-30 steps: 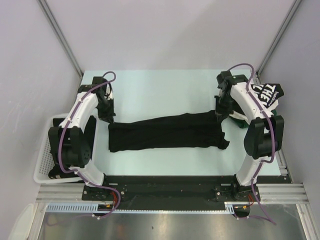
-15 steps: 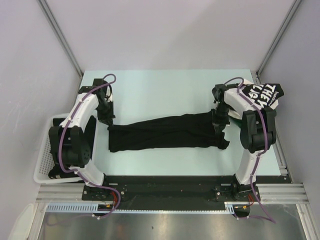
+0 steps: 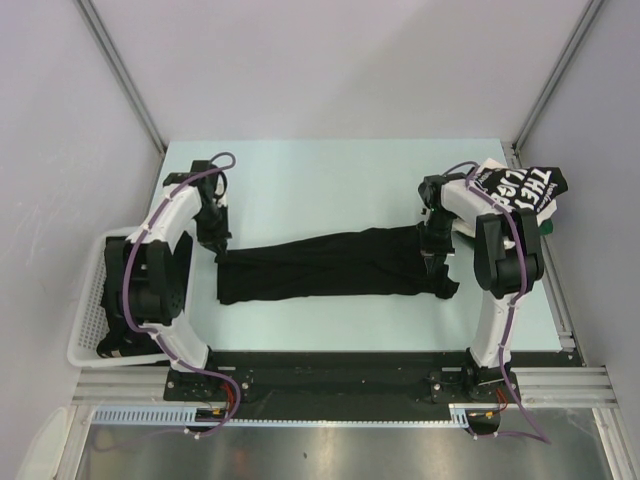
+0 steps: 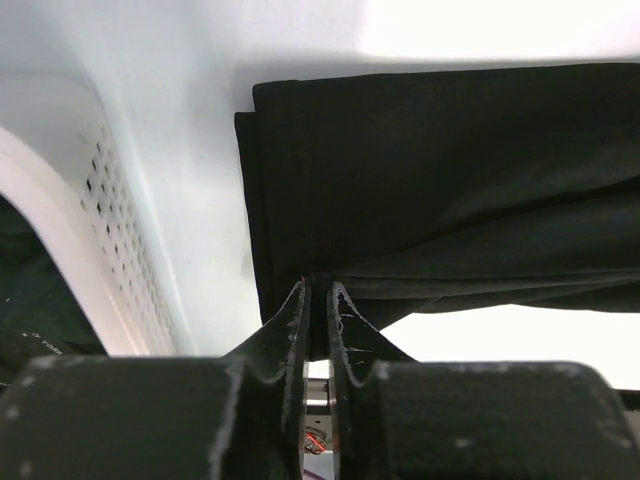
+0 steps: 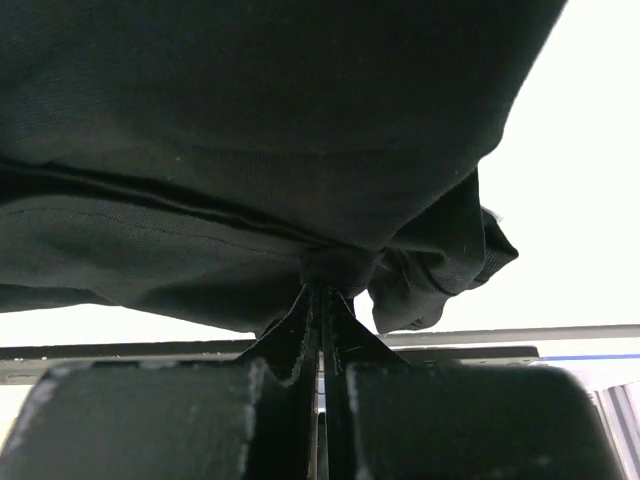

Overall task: Fold and stack the t-shirts
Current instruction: Fold the other side of the tshirt into a rectangle

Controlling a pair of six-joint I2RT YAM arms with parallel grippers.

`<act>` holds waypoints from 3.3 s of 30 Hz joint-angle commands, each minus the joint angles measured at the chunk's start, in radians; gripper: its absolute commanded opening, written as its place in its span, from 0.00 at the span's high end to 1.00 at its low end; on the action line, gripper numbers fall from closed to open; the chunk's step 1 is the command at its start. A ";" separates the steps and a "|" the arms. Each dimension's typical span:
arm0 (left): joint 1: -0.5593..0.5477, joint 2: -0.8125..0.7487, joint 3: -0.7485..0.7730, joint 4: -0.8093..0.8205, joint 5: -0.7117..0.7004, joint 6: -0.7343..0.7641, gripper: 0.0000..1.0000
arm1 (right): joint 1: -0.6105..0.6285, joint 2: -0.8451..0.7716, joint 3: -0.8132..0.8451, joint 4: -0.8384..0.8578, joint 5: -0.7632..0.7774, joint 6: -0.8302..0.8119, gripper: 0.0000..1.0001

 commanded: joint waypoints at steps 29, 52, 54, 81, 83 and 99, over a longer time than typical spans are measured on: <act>0.006 0.016 0.055 -0.003 -0.016 -0.012 0.67 | 0.017 -0.037 0.228 -0.096 0.081 0.007 0.63; -0.025 0.067 0.138 0.032 0.117 -0.010 0.60 | 0.010 -0.026 0.104 0.101 0.230 0.028 0.46; -0.025 0.067 0.138 0.034 0.124 -0.009 0.60 | 0.028 -0.063 0.110 0.115 0.204 0.028 0.46; -0.025 -0.040 0.084 0.031 0.154 -0.003 0.54 | 0.177 0.098 0.312 0.142 0.063 0.053 0.46; -0.025 -0.042 0.084 0.027 0.151 -0.001 0.54 | 0.180 0.103 0.299 0.148 0.055 0.056 0.48; -0.023 -0.039 0.069 0.029 0.151 0.002 0.55 | 0.185 0.130 0.271 0.139 0.029 0.057 1.00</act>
